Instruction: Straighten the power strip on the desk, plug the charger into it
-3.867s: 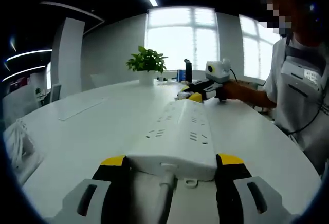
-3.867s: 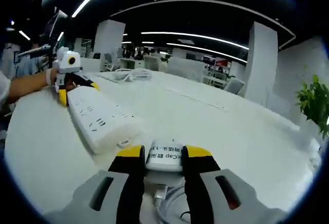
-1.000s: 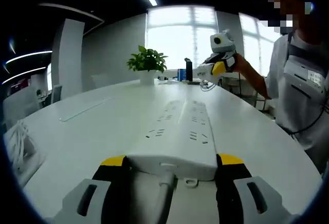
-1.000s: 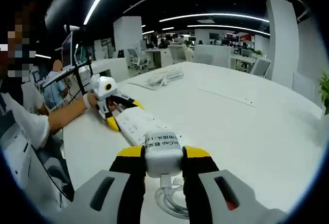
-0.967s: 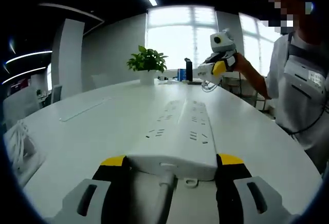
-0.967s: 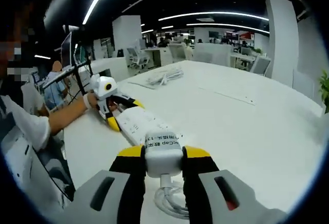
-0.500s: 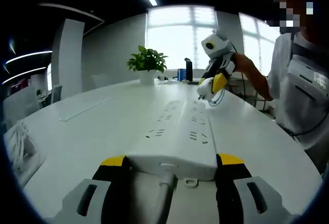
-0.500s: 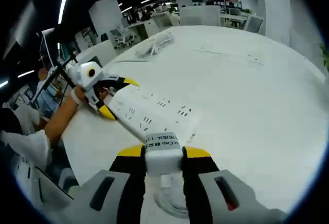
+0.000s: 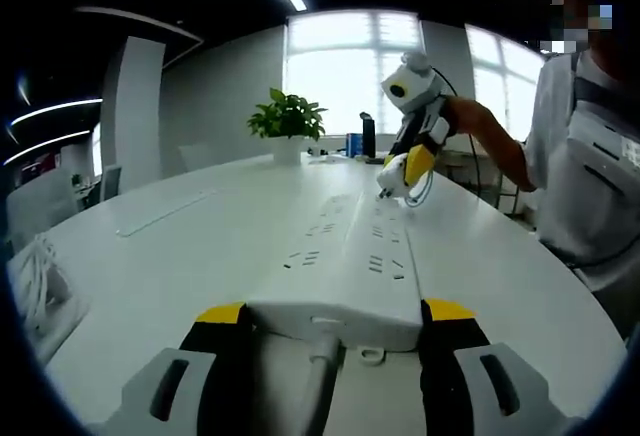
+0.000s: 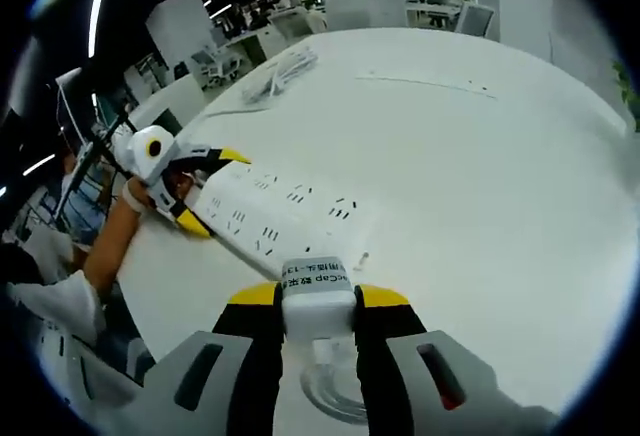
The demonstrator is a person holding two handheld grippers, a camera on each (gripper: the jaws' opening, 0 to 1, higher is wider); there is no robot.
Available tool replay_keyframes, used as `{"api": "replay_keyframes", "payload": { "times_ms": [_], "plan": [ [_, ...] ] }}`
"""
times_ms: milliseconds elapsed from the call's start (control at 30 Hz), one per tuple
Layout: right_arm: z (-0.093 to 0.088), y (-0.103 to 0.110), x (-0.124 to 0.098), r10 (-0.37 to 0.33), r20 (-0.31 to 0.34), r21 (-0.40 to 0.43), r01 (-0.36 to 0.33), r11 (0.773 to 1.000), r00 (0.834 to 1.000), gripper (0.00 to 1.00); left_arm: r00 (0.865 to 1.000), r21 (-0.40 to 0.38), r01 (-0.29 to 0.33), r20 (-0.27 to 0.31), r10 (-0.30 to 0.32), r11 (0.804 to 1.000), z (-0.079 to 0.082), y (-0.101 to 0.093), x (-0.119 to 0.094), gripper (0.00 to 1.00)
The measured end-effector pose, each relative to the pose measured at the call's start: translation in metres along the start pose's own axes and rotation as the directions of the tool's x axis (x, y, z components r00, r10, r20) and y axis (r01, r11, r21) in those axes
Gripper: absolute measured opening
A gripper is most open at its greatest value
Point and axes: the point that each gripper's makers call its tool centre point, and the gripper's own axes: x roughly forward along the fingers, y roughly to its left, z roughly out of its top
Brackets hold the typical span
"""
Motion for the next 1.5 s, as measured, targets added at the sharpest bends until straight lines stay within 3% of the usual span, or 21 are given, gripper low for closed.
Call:
{"api": "replay_keyframes", "payload": {
  "times_ms": [333, 400, 600, 1133, 1300, 1500],
  "plan": [
    [0.003, 0.001, 0.0, -0.11, -0.104, 0.032, 0.114, 0.993, 0.988, 0.26, 1.0, -0.001, -0.006, -0.002, 0.006, 1.0, -0.001, -0.003, 0.0, 0.68],
    [-0.001, 0.001, 0.0, -0.117, -0.139, 0.027, 0.122, 0.992, 0.983, 0.26, 1.0, -0.001, -0.006, -0.003, 0.006, 1.0, -0.001, -0.002, 0.0, 0.68],
    [0.006, -0.001, 0.001, -0.132, -0.133, 0.081, 0.143, 0.986, 0.982, 0.26, 1.0, -0.001, -0.008, -0.004, 0.008, 1.0, -0.002, -0.002, 0.0, 0.68],
    [-0.015, 0.006, 0.001, -0.137, -0.221, 0.098, 0.162, 0.982, 0.966, 0.26, 1.0, -0.001, -0.009, -0.004, 0.009, 1.0, -0.001, 0.0, -0.001, 0.68],
    [-0.01, 0.007, 0.002, -0.125, -0.273, 0.125, 0.164, 0.979, 0.954, 0.26, 1.0, -0.001, -0.009, -0.005, 0.009, 1.0, -0.002, 0.0, -0.002, 0.68],
    [0.006, 0.004, 0.002, -0.173, -0.313, 0.125, 0.221, 0.967, 0.934, 0.26, 1.0, -0.001, -0.011, -0.005, 0.011, 1.0, -0.002, -0.001, -0.002, 0.68]
  ]
}}
